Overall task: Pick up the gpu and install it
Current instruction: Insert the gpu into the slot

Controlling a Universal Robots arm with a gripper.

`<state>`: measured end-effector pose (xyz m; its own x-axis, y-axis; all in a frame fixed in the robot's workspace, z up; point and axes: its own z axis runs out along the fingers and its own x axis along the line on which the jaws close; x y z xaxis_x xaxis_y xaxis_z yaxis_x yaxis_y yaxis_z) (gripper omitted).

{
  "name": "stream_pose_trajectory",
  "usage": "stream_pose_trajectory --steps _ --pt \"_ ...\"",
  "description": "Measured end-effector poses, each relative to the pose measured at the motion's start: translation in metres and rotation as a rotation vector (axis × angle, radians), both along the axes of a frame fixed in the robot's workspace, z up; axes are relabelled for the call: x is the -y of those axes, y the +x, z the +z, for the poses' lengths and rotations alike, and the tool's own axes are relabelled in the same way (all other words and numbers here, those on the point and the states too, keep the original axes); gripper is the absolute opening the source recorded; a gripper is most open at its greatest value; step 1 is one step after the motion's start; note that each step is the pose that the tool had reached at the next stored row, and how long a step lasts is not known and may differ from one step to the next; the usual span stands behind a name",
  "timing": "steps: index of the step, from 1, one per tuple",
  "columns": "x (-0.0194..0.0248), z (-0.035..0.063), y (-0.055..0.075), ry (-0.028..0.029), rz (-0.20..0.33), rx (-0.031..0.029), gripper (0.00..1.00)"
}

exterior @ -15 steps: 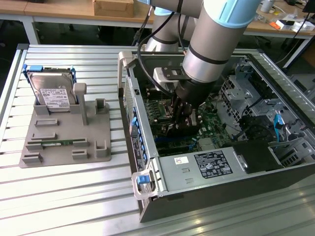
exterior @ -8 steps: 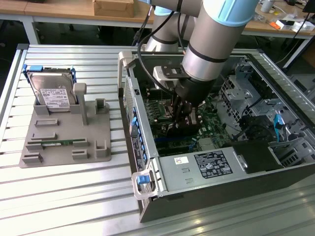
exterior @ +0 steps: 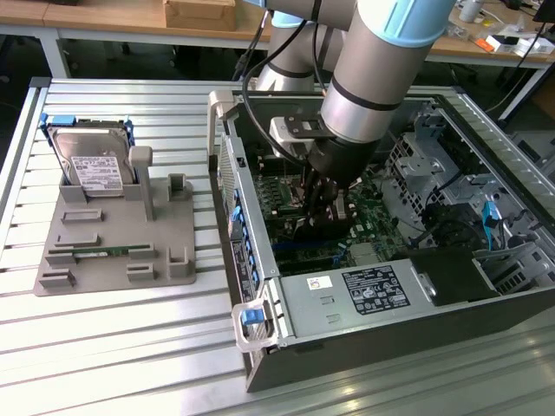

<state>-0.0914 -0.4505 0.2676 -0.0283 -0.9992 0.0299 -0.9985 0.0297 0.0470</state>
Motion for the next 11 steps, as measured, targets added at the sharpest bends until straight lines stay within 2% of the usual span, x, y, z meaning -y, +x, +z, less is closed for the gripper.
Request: stream_pose_trajectory --steps 11 --pt "0.0000 -0.0040 0.0004 0.0000 0.000 -0.0005 0.26"
